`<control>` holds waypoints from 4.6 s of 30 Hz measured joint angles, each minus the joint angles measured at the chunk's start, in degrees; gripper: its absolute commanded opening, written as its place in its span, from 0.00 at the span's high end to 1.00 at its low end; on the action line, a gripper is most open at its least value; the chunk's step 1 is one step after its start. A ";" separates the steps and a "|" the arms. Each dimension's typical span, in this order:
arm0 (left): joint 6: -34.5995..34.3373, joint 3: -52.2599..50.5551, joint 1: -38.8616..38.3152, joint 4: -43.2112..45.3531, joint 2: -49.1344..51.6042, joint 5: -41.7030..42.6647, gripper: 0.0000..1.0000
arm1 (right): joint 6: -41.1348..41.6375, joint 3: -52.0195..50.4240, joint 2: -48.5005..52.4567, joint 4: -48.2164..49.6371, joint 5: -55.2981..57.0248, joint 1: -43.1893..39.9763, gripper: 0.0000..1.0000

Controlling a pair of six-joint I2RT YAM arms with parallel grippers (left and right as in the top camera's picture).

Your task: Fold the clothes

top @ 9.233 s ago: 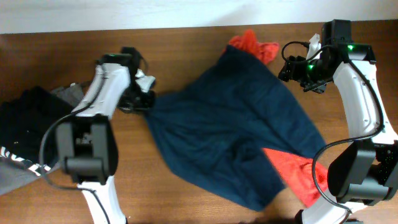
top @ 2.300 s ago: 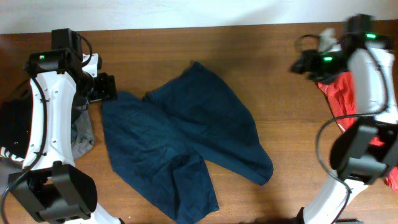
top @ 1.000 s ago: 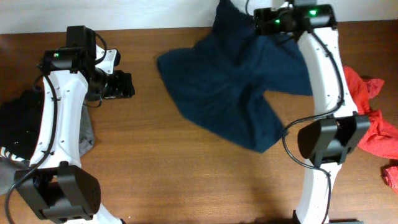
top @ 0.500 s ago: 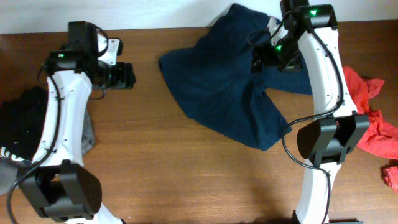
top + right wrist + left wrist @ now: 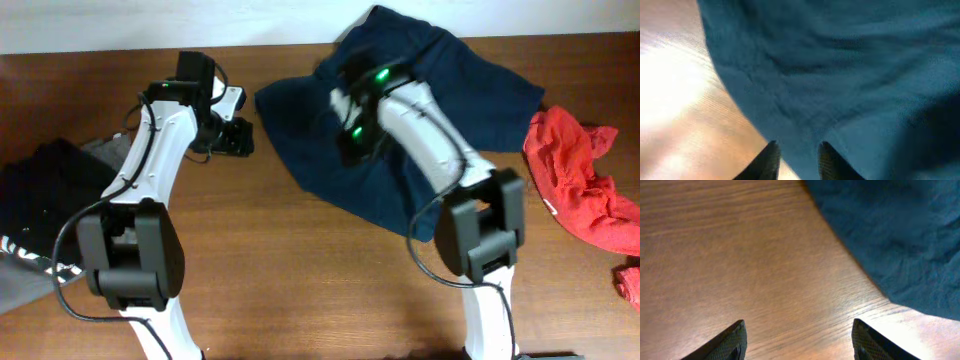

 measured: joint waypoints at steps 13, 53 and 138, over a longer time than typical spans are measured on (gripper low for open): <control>0.02 -0.02 4.02 0.26 -0.02 -0.70 0.32 | 1.44 -18.27 -0.39 8.98 1.09 1.09 0.83; 7.37 -0.44 -1.49 12.26 10.05 5.88 0.33 | 10.56 -26.51 -24.44 2.54 -2.32 -0.74 0.71; -5.46 0.35 8.33 -2.97 4.22 -5.20 1.00 | 12.85 -44.72 -26.69 14.73 -8.92 -20.46 0.29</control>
